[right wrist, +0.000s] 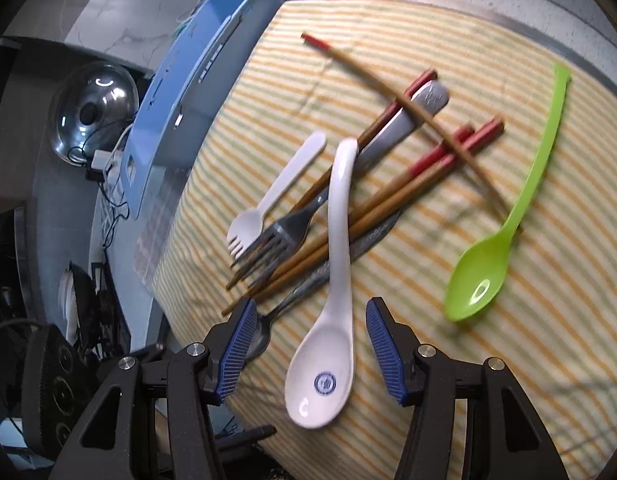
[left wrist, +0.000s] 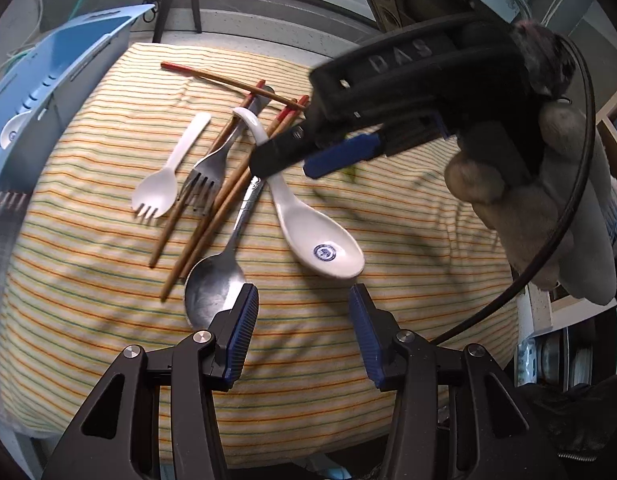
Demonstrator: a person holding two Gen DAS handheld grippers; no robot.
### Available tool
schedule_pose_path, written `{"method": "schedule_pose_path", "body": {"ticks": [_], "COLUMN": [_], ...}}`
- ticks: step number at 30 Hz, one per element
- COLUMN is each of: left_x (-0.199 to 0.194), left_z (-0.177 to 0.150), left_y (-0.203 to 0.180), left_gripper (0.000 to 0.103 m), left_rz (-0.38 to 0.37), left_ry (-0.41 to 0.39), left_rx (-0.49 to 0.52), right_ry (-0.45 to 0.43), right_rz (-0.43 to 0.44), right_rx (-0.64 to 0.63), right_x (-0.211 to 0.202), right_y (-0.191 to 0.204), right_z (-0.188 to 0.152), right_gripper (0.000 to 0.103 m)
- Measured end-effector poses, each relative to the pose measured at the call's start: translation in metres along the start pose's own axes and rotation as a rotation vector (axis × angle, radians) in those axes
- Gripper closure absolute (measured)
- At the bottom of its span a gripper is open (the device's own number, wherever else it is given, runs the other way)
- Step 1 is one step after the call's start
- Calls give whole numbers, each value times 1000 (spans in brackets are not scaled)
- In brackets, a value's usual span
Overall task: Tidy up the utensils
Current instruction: 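Close the right tool on the second white ceramic spoon's handle and lift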
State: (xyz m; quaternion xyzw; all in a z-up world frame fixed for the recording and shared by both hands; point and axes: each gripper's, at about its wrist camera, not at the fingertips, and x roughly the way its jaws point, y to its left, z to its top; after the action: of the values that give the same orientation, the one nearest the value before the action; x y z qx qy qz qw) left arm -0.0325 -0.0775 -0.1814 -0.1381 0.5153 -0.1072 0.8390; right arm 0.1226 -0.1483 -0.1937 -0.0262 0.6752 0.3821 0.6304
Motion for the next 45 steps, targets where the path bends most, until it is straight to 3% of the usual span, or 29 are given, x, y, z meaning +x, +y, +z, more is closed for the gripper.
{"method": "schedule_pose_path", "body": {"ticks": [6,10,24,30,36,45], "left_x": [10,15,23,16,10,23], "left_z": [0,1,6,3,2,4], "left_y": [-8,-15,-31,-18,-6,-14], "left_gripper": [57,57,57,57,59,59], "left_rz": [15,33,99,141,129,91], "left_ry": [1,-16,-49,-70,-60,-29], "left_rx": [-5,-18,-38,-54,-73,-103], "right_ry": [0,26,69,77,90,99], "right_rz": [-67,-110,-145,-132,-113,-93], "right_rx": [-53,-65,-92,-92,-103,-94], "right_x": [6,16,23,21,22,19], "right_y": [9,12,14,11,13,4], "right_z": [15,25,33,36,36,32], "right_gripper": [52,59,69,73,74,89]}}
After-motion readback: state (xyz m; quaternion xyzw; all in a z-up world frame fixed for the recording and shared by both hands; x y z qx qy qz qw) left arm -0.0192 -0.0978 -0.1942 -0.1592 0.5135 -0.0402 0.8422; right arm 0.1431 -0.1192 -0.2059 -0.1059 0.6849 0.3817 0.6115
